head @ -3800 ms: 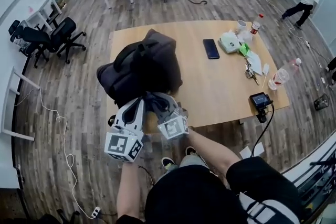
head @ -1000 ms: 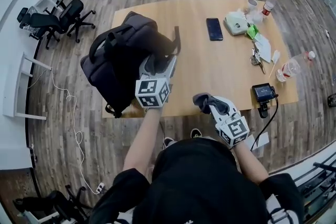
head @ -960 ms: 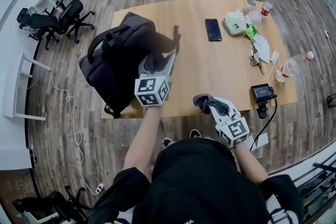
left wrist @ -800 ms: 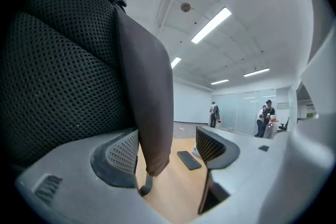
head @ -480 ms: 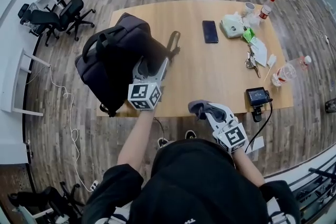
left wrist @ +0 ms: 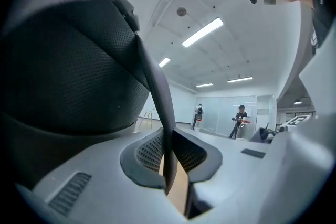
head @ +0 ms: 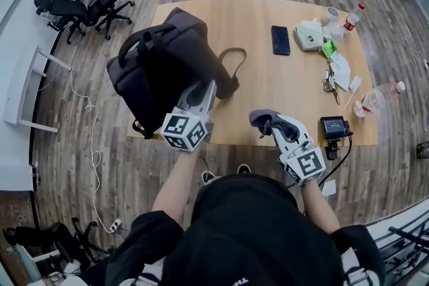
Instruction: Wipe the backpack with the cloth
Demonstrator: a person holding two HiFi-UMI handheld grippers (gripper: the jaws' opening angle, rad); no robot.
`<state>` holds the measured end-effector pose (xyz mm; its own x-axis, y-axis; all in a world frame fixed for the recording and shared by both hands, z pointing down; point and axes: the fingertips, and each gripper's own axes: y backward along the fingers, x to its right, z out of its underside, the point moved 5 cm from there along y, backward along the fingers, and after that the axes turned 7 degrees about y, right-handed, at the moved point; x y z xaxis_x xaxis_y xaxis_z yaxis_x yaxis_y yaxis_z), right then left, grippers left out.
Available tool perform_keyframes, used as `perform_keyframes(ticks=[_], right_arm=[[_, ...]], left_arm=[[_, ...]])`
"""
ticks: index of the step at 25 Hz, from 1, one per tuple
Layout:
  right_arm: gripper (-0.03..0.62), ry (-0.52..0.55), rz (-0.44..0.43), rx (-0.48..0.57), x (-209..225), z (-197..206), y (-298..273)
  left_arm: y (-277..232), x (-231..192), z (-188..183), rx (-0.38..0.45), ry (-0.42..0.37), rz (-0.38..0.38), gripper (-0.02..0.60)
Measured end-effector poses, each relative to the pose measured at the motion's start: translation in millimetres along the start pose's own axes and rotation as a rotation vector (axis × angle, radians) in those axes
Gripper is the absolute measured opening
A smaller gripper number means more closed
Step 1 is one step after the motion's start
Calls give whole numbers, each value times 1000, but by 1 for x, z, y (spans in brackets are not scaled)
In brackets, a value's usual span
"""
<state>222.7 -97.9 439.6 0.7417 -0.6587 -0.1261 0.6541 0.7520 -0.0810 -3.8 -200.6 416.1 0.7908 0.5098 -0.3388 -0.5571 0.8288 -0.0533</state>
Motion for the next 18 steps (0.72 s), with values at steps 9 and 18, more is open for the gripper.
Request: perform_keyframes(ticks=[9,18], right_arm=[[34,-30,-70,54,-16,-12,-48],[34,-37,-208,123,-61,-33,-80]], left_arm=[[98,-36,-32,16,-98,-155,54],[182,-91,-56,26,-5,-222,55]])
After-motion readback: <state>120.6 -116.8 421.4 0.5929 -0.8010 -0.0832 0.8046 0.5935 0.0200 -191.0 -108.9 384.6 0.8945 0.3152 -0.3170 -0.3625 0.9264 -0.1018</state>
